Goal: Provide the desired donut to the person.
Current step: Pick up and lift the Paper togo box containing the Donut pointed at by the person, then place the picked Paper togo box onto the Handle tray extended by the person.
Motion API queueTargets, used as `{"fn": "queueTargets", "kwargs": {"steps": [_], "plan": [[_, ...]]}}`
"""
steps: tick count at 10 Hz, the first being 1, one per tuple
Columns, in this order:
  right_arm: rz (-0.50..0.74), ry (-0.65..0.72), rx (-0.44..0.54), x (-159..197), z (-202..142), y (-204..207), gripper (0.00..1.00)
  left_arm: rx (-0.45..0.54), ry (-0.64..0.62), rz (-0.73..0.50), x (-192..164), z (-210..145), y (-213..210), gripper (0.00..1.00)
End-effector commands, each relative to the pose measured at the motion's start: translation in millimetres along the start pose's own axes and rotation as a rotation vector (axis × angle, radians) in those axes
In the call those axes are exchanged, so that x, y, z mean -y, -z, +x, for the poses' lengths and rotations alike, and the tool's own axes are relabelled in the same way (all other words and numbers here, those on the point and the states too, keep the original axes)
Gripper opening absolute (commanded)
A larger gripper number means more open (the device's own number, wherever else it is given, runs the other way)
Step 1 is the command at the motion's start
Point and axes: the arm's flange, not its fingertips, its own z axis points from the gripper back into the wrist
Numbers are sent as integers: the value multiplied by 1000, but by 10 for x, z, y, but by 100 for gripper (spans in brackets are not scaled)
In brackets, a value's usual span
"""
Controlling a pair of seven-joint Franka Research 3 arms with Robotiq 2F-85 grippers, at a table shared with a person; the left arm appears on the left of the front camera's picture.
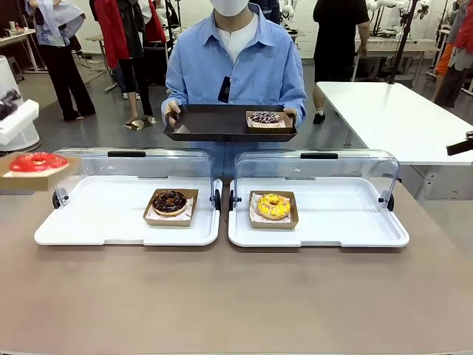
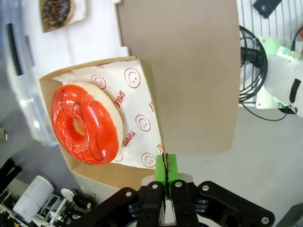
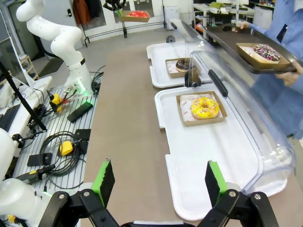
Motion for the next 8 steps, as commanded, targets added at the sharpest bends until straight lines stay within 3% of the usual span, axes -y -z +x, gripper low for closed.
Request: {"fn": "queueTargets", "kwargs": {"steps": [1, 4, 5, 8], "plan": [[3, -4, 7, -8, 8, -4, 100, 21, -30, 24, -86, -23, -208, 0], [3, -4, 7, -8, 8, -4, 100, 57, -48, 40, -262, -161, -144, 0], [3, -4, 7, -8, 8, -4, 100, 43, -20, 48, -105, -106, -293, 0], [3, -4, 7, -8, 8, -4, 100, 43, -20, 48, -105, -106, -293, 0]]}}
